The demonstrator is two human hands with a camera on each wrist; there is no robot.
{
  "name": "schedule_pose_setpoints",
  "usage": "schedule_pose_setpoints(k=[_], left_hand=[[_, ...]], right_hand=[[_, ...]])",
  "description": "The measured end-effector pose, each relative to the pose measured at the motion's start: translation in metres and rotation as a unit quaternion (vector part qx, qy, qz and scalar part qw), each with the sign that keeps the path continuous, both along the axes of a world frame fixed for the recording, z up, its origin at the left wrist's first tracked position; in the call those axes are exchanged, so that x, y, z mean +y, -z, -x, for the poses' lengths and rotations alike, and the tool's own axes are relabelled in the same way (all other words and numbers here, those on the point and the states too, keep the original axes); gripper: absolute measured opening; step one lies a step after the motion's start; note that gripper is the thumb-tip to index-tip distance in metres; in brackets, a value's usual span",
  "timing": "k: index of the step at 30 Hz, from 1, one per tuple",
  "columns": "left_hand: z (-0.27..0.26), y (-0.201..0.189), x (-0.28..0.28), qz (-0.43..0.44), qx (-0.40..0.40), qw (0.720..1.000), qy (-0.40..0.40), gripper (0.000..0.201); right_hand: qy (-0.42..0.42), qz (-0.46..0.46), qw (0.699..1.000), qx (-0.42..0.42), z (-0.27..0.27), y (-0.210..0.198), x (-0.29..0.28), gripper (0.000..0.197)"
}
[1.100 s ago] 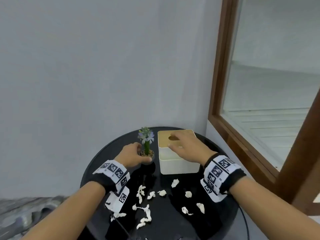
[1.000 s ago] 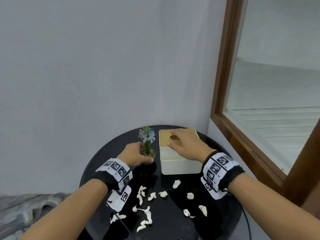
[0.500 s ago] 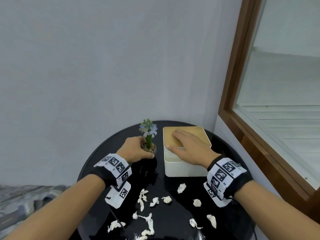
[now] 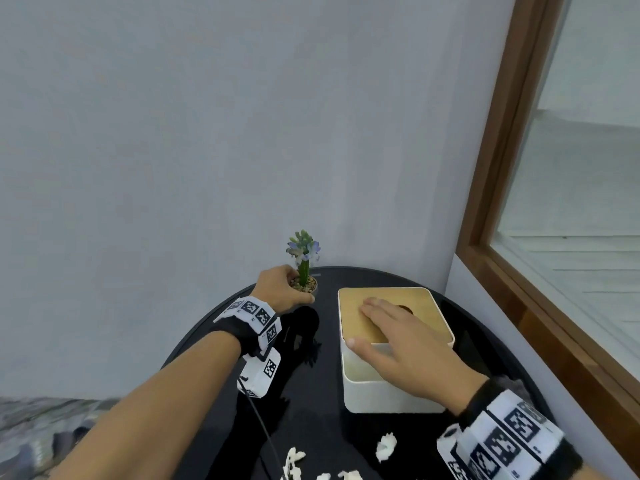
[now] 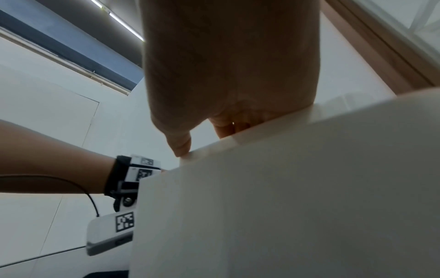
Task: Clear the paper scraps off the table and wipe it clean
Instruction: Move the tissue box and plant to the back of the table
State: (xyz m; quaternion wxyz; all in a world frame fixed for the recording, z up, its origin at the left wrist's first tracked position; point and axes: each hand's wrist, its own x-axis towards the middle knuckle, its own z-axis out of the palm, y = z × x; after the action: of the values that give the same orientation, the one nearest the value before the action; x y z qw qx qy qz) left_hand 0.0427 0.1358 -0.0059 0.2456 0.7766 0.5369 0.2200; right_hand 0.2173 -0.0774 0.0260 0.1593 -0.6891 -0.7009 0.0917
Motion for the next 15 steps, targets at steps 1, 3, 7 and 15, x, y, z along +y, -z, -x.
schedule_pose_setpoints(k=[1, 3, 7, 15], left_hand=[[-0.002, 0.0, 0.006, 0.001, 0.001, 1.0, 0.0, 0.064], [-0.007, 0.002, 0.016, 0.003, 0.007, 1.0, 0.002, 0.062], [-0.011, 0.008, 0.034, 0.008, 0.003, 1.0, -0.009, 0.062], [-0.013, 0.015, 0.056, 0.026, -0.013, 0.999, -0.019, 0.064]], right_hand=[[0.0, -0.002, 1.0, -0.001, 0.0, 0.001, 0.0, 0.073], [0.0, -0.006, 1.0, 0.001, -0.001, 0.002, 0.002, 0.074], [0.002, -0.004, 1.0, -0.001, -0.001, 0.001, 0.002, 0.073], [0.005, -0.004, 1.0, 0.002, -0.002, 0.003, 0.003, 0.073]])
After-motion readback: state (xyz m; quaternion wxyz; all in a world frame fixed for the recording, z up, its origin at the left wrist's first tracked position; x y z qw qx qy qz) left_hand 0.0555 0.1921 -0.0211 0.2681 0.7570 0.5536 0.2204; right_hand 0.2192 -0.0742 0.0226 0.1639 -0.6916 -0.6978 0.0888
